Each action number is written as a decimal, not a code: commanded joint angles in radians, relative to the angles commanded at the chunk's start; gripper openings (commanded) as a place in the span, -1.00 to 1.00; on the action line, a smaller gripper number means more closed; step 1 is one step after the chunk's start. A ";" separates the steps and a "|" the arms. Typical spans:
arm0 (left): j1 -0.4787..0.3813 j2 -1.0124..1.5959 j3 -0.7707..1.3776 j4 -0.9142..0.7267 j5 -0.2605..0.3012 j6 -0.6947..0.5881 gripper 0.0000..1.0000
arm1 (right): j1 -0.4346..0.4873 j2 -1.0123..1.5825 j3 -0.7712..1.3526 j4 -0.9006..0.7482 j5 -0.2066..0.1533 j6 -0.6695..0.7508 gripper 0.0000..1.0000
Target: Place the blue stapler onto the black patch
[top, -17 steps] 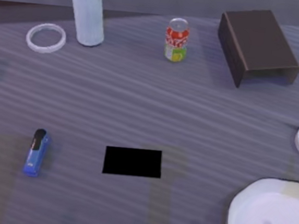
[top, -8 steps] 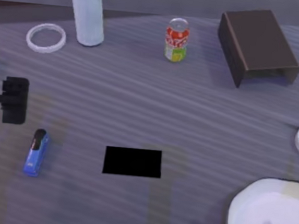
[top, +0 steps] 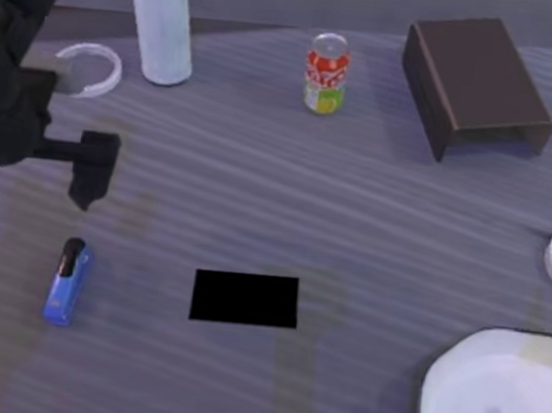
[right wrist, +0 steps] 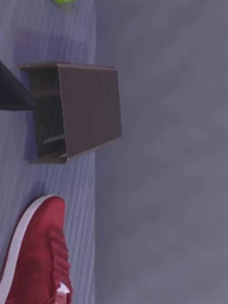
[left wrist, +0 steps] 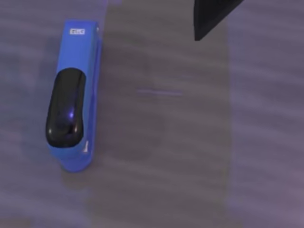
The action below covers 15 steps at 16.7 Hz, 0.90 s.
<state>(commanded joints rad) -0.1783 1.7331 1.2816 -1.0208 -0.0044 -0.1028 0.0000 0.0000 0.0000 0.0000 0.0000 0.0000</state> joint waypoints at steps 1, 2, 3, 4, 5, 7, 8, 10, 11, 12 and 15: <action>-0.005 0.048 0.039 -0.026 0.001 -0.004 1.00 | 0.000 0.000 0.000 0.000 0.000 0.000 1.00; -0.009 0.087 0.072 -0.047 0.002 -0.007 1.00 | 0.000 0.000 0.000 0.000 0.000 0.000 1.00; -0.012 0.116 0.098 -0.063 0.003 -0.009 1.00 | 0.000 0.000 0.000 0.000 0.000 0.000 1.00; -0.014 0.135 0.116 -0.073 0.004 -0.010 1.00 | 0.000 0.000 0.000 0.000 0.000 0.000 1.00; -0.015 0.144 0.125 -0.079 0.004 -0.011 1.00 | 0.000 0.000 0.000 0.000 0.000 0.000 1.00; -0.015 0.145 0.126 -0.079 0.004 -0.011 1.00 | 0.000 0.000 0.000 0.000 0.000 0.000 1.00; -0.015 0.145 0.126 -0.079 0.004 -0.011 1.00 | 0.000 0.000 0.000 0.000 0.000 0.000 1.00; -0.009 0.142 0.123 -0.077 0.004 -0.010 1.00 | 0.000 0.000 0.000 0.000 0.000 0.000 1.00; -0.010 0.144 0.121 -0.074 0.004 -0.010 1.00 | 0.000 0.000 0.000 0.000 0.000 0.000 1.00; -0.011 0.150 0.111 -0.061 0.004 -0.009 1.00 | 0.000 0.000 0.000 0.000 0.000 0.000 1.00; -0.012 0.191 0.053 0.038 0.004 -0.007 1.00 | 0.000 0.000 0.000 0.000 0.000 0.000 1.00</action>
<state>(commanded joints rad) -0.1903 1.9241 1.3346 -0.9826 -0.0001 -0.1099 0.0000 0.0000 0.0000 0.0000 0.0000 0.0000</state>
